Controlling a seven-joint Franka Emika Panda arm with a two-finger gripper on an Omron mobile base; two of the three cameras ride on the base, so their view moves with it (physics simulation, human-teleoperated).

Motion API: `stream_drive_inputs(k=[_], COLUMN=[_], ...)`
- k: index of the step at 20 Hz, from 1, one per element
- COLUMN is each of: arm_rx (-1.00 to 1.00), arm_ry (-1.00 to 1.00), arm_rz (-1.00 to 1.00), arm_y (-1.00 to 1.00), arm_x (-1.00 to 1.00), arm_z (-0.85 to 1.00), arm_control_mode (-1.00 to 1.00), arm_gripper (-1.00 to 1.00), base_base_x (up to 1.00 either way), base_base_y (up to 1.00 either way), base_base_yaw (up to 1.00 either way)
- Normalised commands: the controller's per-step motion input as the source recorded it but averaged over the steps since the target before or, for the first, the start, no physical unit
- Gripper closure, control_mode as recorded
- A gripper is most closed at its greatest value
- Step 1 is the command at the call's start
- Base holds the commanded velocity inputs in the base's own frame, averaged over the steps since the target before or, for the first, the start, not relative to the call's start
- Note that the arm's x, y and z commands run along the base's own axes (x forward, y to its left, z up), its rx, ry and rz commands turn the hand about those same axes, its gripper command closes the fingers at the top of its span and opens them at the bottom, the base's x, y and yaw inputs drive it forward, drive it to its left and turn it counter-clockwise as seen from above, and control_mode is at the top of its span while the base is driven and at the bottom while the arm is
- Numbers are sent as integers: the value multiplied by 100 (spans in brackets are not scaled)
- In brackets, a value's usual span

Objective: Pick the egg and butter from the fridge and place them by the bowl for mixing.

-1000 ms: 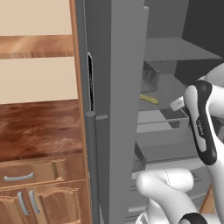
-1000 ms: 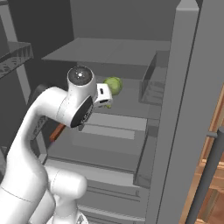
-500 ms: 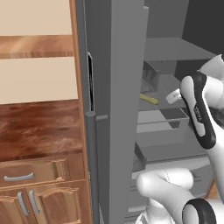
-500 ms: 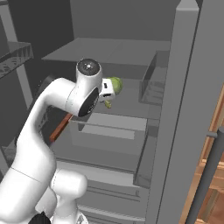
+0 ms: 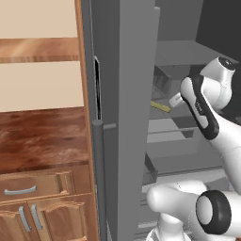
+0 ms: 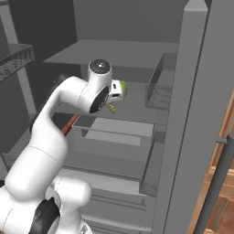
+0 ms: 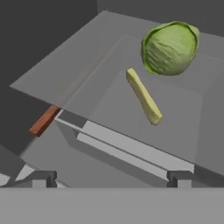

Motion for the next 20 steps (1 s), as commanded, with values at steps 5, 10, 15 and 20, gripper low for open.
stream_drive_inputs(k=[5, 10, 15, 20], arm_rx=[0, 0, 0, 0], arm_ry=[0, 0, 0, 0], arm_rz=[0, 0, 0, 0], arm_y=[0, 0, 0, 0], arm_x=[40, 38, 47, 56], arm_z=[-34, -25, -26, -21], arm_control_mode=[-100, -100, -100, -100], arm_gripper=[-100, -100, -100, -100], base_base_x=[0, 0, 0, 0], base_base_y=[0, 0, 0, 0], base_base_yaw=[0, 0, 0, 0])
